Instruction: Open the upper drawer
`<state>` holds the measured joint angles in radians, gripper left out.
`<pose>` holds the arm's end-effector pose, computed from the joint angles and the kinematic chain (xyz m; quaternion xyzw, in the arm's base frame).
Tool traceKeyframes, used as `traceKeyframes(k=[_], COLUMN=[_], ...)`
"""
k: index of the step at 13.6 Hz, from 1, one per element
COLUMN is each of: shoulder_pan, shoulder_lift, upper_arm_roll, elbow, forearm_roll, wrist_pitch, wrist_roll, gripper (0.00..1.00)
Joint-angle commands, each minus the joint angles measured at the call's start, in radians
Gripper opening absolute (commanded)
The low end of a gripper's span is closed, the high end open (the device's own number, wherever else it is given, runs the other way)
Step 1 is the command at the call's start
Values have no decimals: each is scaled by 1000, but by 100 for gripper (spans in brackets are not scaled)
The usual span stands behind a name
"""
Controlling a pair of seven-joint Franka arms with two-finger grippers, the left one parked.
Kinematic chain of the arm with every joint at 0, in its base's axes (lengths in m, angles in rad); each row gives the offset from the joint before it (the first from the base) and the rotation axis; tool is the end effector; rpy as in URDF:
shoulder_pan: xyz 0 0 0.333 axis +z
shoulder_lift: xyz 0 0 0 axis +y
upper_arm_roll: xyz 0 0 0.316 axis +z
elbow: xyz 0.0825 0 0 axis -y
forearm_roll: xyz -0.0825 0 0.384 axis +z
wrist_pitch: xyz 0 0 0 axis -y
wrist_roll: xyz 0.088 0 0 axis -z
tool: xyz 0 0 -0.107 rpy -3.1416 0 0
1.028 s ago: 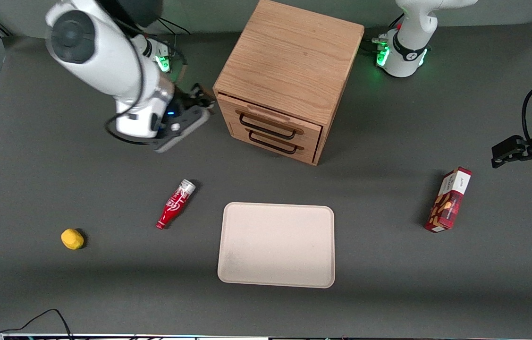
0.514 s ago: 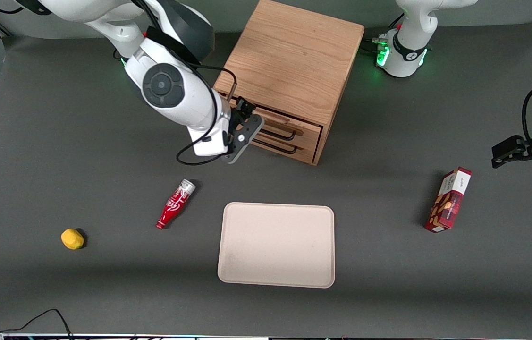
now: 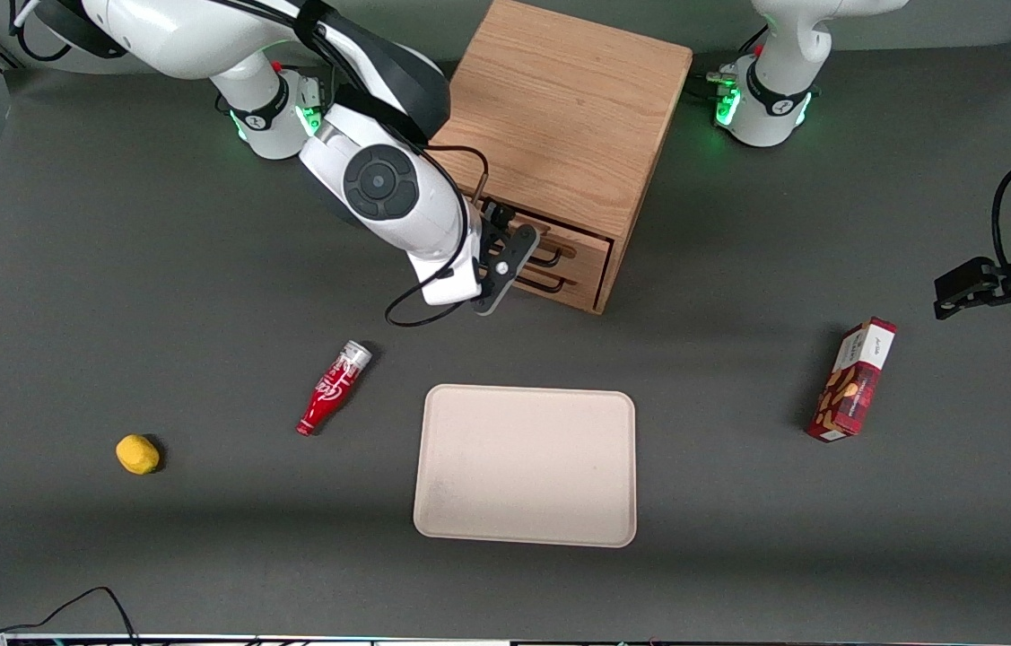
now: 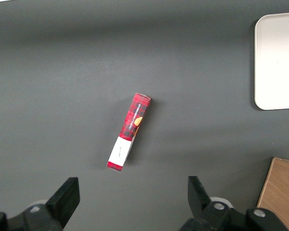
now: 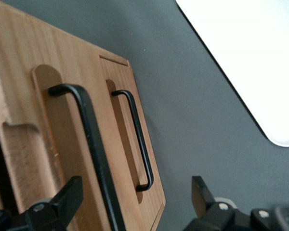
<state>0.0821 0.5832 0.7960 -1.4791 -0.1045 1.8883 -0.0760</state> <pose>0.5123 0.4530 0.4156 -0.8894 -0.4309 0.0605 0.1398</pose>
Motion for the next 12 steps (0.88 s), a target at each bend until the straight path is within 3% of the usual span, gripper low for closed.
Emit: traceKeyframes(k=[1,6,12], shoulder_pan=[-2,-7,-21], shoulder_lift=[18,40,38], upper_arm_roll=[14,14,-4], elbow=[-10,-15,-7], forearm_roll=[-29,-78,-78], wrist_pitch=[41,63,64], wrist_roll=[-11,-24,-41], gripper=[100,100,100])
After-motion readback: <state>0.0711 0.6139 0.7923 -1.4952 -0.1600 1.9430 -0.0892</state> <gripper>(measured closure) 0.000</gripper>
